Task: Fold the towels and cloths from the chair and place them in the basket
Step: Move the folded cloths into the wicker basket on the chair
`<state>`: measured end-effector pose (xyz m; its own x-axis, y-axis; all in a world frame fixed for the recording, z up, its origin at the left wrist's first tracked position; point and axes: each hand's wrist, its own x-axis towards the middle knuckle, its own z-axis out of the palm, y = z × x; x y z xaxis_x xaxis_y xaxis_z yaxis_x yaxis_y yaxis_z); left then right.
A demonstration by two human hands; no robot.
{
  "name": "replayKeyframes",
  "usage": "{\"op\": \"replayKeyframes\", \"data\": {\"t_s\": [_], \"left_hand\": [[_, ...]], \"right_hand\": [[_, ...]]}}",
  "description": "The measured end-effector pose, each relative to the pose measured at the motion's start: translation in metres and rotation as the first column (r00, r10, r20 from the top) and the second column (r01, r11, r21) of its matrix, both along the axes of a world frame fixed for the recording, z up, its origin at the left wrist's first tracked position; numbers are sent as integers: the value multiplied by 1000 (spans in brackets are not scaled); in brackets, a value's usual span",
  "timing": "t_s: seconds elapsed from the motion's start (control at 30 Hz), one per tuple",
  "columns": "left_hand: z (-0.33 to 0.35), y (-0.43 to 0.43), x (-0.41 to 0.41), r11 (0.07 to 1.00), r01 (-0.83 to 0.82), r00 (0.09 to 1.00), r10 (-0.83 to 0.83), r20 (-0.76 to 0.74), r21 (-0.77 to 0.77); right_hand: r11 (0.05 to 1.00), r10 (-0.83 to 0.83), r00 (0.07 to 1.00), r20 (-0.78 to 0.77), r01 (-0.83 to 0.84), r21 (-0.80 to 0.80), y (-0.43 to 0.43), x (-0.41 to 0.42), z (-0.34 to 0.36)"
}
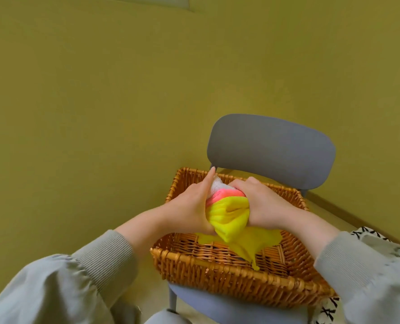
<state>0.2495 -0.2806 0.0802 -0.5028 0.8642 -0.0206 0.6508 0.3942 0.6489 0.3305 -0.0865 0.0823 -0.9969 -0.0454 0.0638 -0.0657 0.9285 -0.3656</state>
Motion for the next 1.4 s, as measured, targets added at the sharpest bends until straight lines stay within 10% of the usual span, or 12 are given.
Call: {"op": "replayKeyframes", "data": {"t_s": [0.17, 0.5, 0.63, 0.93, 1.4], "left_hand": [[-7, 2, 16, 989, 1, 965, 38, -261, 146], [7, 2, 5, 892, -318, 892, 167, 419, 322], [-6, 0, -6, 791, -543, 713, 258, 652, 281], [-68, 36, -21, 625, -781, 342, 412, 845, 11], [-102, 75, -88, 707, -667, 622, 703, 346, -236]], "right_hand": [[981, -59, 998, -14, 55, -187, -3, 5, 3], [937, 58, 978, 199, 15, -348, 11, -1, 17], [657, 216, 792, 571, 315, -685, 40, 10, 4], [-83, 138, 825, 547, 560, -824, 68, 8, -83], [-244, -394, 632, 667, 628, -739, 47, -93, -153]]}}
